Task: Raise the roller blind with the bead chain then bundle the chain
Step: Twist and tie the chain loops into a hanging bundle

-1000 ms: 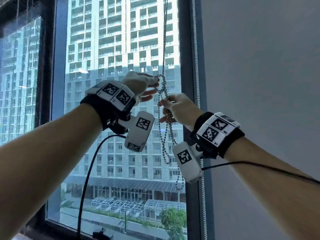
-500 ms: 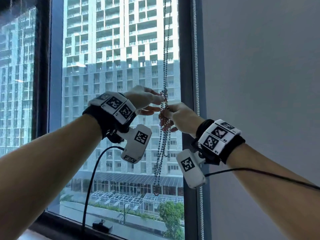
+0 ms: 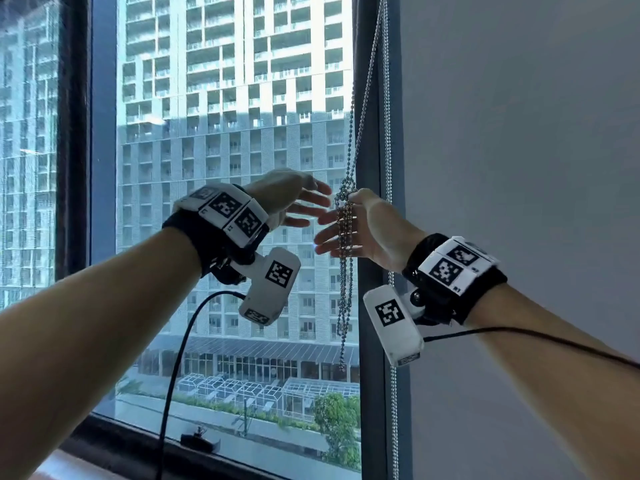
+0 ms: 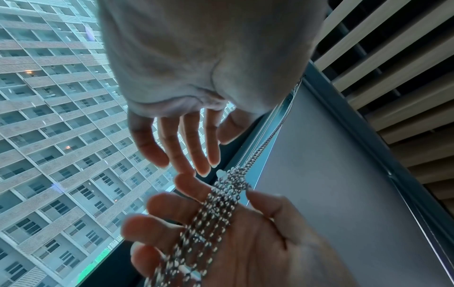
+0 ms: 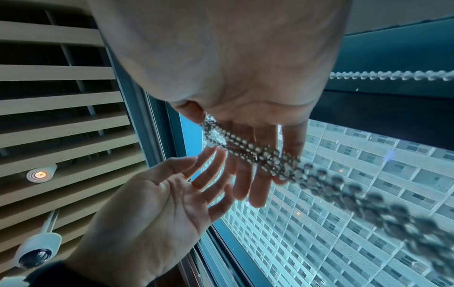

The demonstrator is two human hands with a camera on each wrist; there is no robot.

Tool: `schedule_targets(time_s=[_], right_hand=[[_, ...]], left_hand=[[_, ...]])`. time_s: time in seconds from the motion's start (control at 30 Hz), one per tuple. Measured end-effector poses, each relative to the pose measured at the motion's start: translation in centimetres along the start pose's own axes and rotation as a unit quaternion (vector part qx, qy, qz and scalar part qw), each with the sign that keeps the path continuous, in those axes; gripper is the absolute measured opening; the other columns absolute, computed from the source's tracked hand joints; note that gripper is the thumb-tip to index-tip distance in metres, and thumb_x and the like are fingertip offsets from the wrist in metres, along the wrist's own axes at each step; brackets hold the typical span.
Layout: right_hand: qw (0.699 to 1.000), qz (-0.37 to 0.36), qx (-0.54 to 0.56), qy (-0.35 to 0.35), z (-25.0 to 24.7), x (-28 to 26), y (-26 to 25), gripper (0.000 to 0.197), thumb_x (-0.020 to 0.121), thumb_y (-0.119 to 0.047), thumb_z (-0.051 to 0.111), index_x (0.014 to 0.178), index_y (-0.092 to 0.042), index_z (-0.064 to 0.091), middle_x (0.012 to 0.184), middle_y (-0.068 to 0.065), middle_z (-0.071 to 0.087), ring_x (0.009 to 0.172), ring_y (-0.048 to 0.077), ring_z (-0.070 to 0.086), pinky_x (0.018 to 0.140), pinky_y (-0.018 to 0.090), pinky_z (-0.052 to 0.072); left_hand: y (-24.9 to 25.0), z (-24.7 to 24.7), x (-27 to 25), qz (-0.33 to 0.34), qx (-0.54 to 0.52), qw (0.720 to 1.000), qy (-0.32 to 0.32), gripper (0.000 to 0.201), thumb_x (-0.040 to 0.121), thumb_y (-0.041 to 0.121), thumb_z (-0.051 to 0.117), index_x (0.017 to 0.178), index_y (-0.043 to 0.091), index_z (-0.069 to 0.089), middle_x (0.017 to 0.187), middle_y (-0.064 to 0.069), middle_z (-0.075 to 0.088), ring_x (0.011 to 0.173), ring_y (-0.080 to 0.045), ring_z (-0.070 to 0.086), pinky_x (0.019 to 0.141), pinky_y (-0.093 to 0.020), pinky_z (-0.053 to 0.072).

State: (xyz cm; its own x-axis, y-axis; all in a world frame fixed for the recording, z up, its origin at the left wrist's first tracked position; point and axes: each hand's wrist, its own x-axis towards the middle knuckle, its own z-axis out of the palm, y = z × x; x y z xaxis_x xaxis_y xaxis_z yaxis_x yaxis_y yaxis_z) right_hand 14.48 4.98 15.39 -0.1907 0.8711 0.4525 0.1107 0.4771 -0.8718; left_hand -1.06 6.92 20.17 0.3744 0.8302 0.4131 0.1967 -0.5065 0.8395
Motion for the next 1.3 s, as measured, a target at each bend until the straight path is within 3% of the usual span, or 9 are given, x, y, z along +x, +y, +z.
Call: schedule_targets(time_s=[0.07,0.13,0.43,0.6,0.7,0.87,1.0,1.13,1.3], right_hand=[[1.000,0.003,0.004,0.018,0.2,-0.3,0.3,0.033,0.105,-0.029,0.027,0.089,-0.008,0.047,0.067,0.006,0.049,0.058,0.020,0.052,0.058,0.029,0.050],[1.000,0.007,-0.016,0.024,0.1,-0.5,0.9,0.030,0.106,-0.025,0.028,0.083,-0.011,0.042,0.064,0.001,0.038,0.053,0.015,0.041,0.049,0.024,0.046],[0.998,0.035,-0.043,-0.039,1.0,-0.9,0.0,0.019,0.106,-0.023,0.030,0.095,-0.009,0.037,0.066,0.003,0.034,0.055,0.016,0.037,0.054,0.033,0.046],[0.999,0.000,-0.024,-0.032,0.7,-0.7,0.9,0.027,0.106,-0.023,0.030,0.084,-0.010,0.040,0.069,0.003,0.040,0.056,0.016,0.042,0.052,0.031,0.052],[0.998,0.002,-0.057,-0.033,0.3,-0.7,1.3,0.028,0.105,-0.028,0.031,0.085,-0.011,0.042,0.068,0.002,0.040,0.057,0.017,0.042,0.063,0.035,0.051],[0.998,0.033,-0.017,-0.060,0.1,-1.5,0.4,0.024,0.105,-0.026,0.031,0.113,-0.007,0.044,0.077,0.011,0.052,0.067,0.023,0.056,0.080,0.046,0.054],[0.994,0.040,0.019,-0.105,-0.5,-2.2,-0.2,0.027,0.105,-0.023,0.026,0.115,-0.005,0.044,0.090,0.016,0.060,0.080,0.030,0.062,0.079,0.038,0.049],[0.994,0.043,-0.010,-0.102,-1.0,-2.8,-0.4,0.024,0.102,-0.017,0.029,0.111,-0.006,0.048,0.092,0.014,0.063,0.085,0.029,0.061,0.084,0.039,0.048],[0.988,0.046,-0.100,-0.106,-1.1,-3.4,-0.6,0.024,0.098,-0.023,0.035,0.110,-0.007,0.049,0.102,0.016,0.058,0.092,0.025,0.055,0.096,0.046,0.041]], left_hand=[[-0.2,0.3,0.1,-0.002,-0.011,1.000,-0.008,0.029,0.096,0.017,0.043,0.117,0.004,0.059,0.110,-0.011,0.066,0.097,-0.023,0.063,0.084,-0.034,0.047],[-0.4,0.7,0.2,-0.006,-0.007,1.000,-0.014,0.030,0.095,0.019,0.047,0.118,0.004,0.059,0.111,-0.011,0.067,0.099,-0.024,0.063,0.083,-0.035,0.048],[-0.3,2.1,-0.5,-0.002,0.000,1.000,-0.031,0.032,0.093,0.018,0.049,0.119,0.003,0.061,0.105,-0.009,0.066,0.094,-0.022,0.061,0.075,-0.030,0.048],[-0.3,2.4,-1.1,0.007,-0.015,0.999,-0.035,0.035,0.094,0.019,0.050,0.120,-0.002,0.059,0.110,-0.015,0.064,0.097,-0.026,0.059,0.083,-0.033,0.050],[-0.4,2.5,-1.3,0.003,-0.001,0.999,-0.041,0.037,0.097,0.025,0.046,0.119,-0.001,0.060,0.103,-0.011,0.066,0.095,-0.024,0.059,0.084,-0.033,0.048],[-0.5,2.9,-1.9,0.000,-0.031,0.999,-0.024,0.038,0.099,0.022,0.038,0.121,-0.001,0.059,0.106,-0.013,0.065,0.095,-0.025,0.061,0.086,-0.035,0.048],[-0.9,3.4,-2.4,-0.008,-0.084,0.996,-0.011,0.048,0.100,0.031,0.026,0.123,-0.001,0.055,0.106,-0.015,0.063,0.089,-0.024,0.059,0.078,-0.032,0.048],[-1.6,4.5,-2.5,-0.007,-0.104,0.994,-0.008,0.051,0.098,0.036,0.025,0.128,0.003,0.050,0.121,-0.023,0.054,0.103,-0.030,0.052,0.097,-0.043,0.042],[-1.7,5.5,-2.9,0.002,-0.117,0.993,0.016,0.055,0.097,0.043,0.025,0.133,0.007,0.047,0.128,-0.015,0.058,0.116,-0.029,0.056,0.100,-0.045,0.043]])
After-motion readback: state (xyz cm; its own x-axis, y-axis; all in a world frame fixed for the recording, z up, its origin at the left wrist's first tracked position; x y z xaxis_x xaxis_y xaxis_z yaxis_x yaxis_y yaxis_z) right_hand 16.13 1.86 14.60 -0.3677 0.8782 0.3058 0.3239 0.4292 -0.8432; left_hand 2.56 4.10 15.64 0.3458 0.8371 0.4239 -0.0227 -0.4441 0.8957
